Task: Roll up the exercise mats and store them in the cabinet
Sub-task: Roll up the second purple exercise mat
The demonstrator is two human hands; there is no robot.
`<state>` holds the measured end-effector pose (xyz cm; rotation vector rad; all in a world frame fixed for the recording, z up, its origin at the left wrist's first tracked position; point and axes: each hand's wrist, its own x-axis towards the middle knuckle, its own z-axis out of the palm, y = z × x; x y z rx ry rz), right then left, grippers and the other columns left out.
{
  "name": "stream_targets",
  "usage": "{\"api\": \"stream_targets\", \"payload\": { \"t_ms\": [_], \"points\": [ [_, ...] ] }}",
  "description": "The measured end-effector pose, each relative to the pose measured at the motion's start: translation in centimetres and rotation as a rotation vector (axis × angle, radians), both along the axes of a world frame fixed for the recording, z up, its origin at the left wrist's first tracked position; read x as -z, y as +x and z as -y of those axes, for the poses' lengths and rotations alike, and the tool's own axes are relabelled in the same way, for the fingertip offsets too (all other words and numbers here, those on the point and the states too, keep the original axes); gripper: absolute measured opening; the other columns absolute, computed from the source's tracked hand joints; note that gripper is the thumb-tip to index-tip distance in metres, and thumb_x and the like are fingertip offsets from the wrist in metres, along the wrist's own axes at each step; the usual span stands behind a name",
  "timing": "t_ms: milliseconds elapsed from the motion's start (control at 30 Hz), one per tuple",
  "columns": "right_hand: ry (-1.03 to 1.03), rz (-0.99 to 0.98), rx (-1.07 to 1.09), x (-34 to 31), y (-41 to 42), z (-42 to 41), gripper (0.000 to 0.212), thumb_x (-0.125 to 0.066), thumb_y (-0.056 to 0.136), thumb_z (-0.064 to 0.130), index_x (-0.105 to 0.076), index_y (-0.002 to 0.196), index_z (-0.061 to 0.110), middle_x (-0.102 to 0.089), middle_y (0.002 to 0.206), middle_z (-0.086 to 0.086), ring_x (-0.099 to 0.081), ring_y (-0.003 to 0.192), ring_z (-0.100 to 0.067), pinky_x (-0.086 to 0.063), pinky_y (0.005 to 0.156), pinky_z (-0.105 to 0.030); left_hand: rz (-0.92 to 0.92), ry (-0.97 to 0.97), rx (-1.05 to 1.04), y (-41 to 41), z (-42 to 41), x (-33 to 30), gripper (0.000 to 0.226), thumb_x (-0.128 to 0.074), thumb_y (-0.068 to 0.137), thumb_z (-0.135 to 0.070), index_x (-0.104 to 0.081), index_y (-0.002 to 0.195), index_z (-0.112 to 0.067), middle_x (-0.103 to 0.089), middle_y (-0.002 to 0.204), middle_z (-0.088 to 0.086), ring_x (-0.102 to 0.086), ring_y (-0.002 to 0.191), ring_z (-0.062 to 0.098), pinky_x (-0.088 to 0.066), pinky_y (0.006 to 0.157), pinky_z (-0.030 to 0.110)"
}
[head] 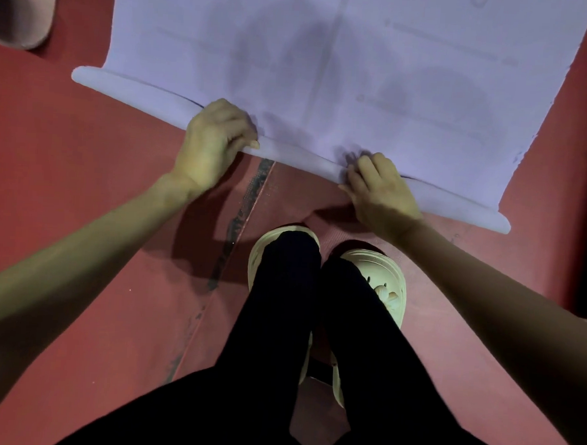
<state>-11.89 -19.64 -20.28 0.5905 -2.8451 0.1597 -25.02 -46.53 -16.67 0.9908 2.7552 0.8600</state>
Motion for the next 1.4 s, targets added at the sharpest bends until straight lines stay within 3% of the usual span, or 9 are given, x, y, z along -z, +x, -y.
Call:
{"api": "stream_targets", "payload": {
  "t_ms": [133, 333, 500, 633, 900, 1000, 1100, 1233, 1400],
  "points": [
    [-0.035, -0.031, 0.009, -0.2, -0.1, -0.4, 0.021, -0.053, 0.096, 0.005, -0.060, 0.108, -0.011, -0.048, 0.102, -0.018, -0.047, 0.091, -0.034, -0.044, 0.082, -0.041, -0.249, 0.029, 0.089, 1.8, 0.6, 0.6, 0.014, -0.066, 0.091, -0.008, -0.070, 0.093, 0.005, -0.068, 0.094, 0.018, -0.062, 0.090, 0.034, -0.049, 0.085, 0.036],
    [-0.123, 0.006, -0.032, 0.0, -0.6, -1.2, 0.030, -0.055, 0.098, 0.014, -0.061, 0.109, -0.013, -0.053, 0.099, -0.018, -0.044, 0.089, -0.033, -0.044, 0.086, -0.042, -0.251, -0.063, 0.167, 0.8, 1.0, 0.6, 0.022, -0.065, 0.094, -0.016, -0.068, 0.102, 0.004, -0.064, 0.110, 0.021, -0.059, 0.096, 0.036, -0.047, 0.084, 0.040],
    [-0.215, 0.012, -0.057, -0.8, -1.0, -1.5, 0.034, -0.051, 0.100, 0.017, -0.062, 0.107, -0.014, -0.058, 0.100, -0.021, -0.043, 0.087, -0.032, -0.042, 0.079, -0.042, -0.251, -0.054, 0.209, -0.2, 0.5, 0.9, 0.022, -0.062, 0.096, -0.017, -0.069, 0.103, 0.003, -0.066, 0.097, 0.018, -0.060, 0.087, 0.034, -0.048, 0.077, 0.040],
    [-0.249, 0.037, -0.045, -0.9, -1.2, -1.9, 0.037, -0.065, 0.090, 0.016, -0.061, 0.110, -0.014, -0.042, 0.100, -0.014, -0.038, 0.083, -0.029, -0.039, 0.076, -0.041, -0.134, -0.033, 0.162, -1.3, -0.1, 0.6, 0.021, -0.062, 0.095, -0.020, -0.073, 0.100, -0.002, -0.068, 0.092, 0.014, -0.060, 0.084, 0.031, -0.047, 0.076, 0.035],
    [-0.142, -0.053, 0.074, -0.7, -0.9, -1.2, 0.037, -0.058, 0.095, 0.024, -0.062, 0.113, -0.007, -0.063, 0.097, -0.021, -0.047, 0.083, -0.032, -0.045, 0.079, -0.039, 0.293, 0.011, 0.055, -3.5, -0.8, -0.6, 0.019, -0.070, 0.083, -0.019, -0.077, 0.097, -0.007, -0.069, 0.092, 0.007, -0.063, 0.089, 0.021, -0.050, 0.084, 0.031],
    [-0.122, -0.096, 0.160, -0.1, -0.9, -0.8, 0.030, -0.054, 0.099, 0.024, -0.065, 0.108, -0.002, -0.066, 0.096, -0.016, -0.057, 0.080, -0.033, -0.050, 0.073, -0.039, 0.337, 0.073, -0.013, -3.5, -1.2, -0.4, 0.020, -0.071, 0.081, -0.021, -0.077, 0.097, -0.009, -0.057, 0.089, -0.011, -0.056, 0.084, 0.008, -0.046, 0.079, 0.025],
    [-0.080, -0.121, 0.189, 0.2, -1.2, -0.6, 0.028, -0.053, 0.100, 0.024, -0.067, 0.108, 0.002, -0.066, 0.094, -0.012, -0.056, 0.081, -0.031, -0.049, 0.069, -0.037, 0.212, 0.061, -0.083, -2.5, -1.5, -0.2, 0.025, -0.068, 0.083, -0.025, -0.076, 0.102, -0.010, -0.046, 0.081, -0.019, -0.043, 0.077, 0.004, -0.038, 0.077, 0.021],
    [-0.039, -0.125, 0.156, 0.1, -1.9, -1.2, 0.029, -0.048, 0.101, 0.026, -0.067, 0.109, 0.005, -0.065, 0.092, -0.008, -0.057, 0.084, -0.028, -0.045, 0.069, -0.034, -0.025, 0.008, -0.068, -0.8, -1.3, 0.3, 0.024, -0.061, 0.095, -0.025, -0.066, 0.104, -0.003, -0.062, 0.087, 0.009, -0.049, 0.082, 0.023, -0.037, 0.079, 0.026],
    [-0.090, -0.070, 0.142, 0.2, -2.4, -1.5, 0.032, -0.046, 0.102, 0.027, -0.067, 0.110, 0.004, -0.066, 0.092, -0.011, -0.061, 0.083, -0.031, -0.046, 0.071, -0.036, -0.168, -0.027, 0.106, -1.0, -0.3, 1.1, 0.038, -0.074, 0.086, -0.032, -0.064, 0.095, 0.003, -0.063, 0.094, 0.017, -0.054, 0.085, 0.033, -0.044, 0.079, 0.039]
  ]
}}
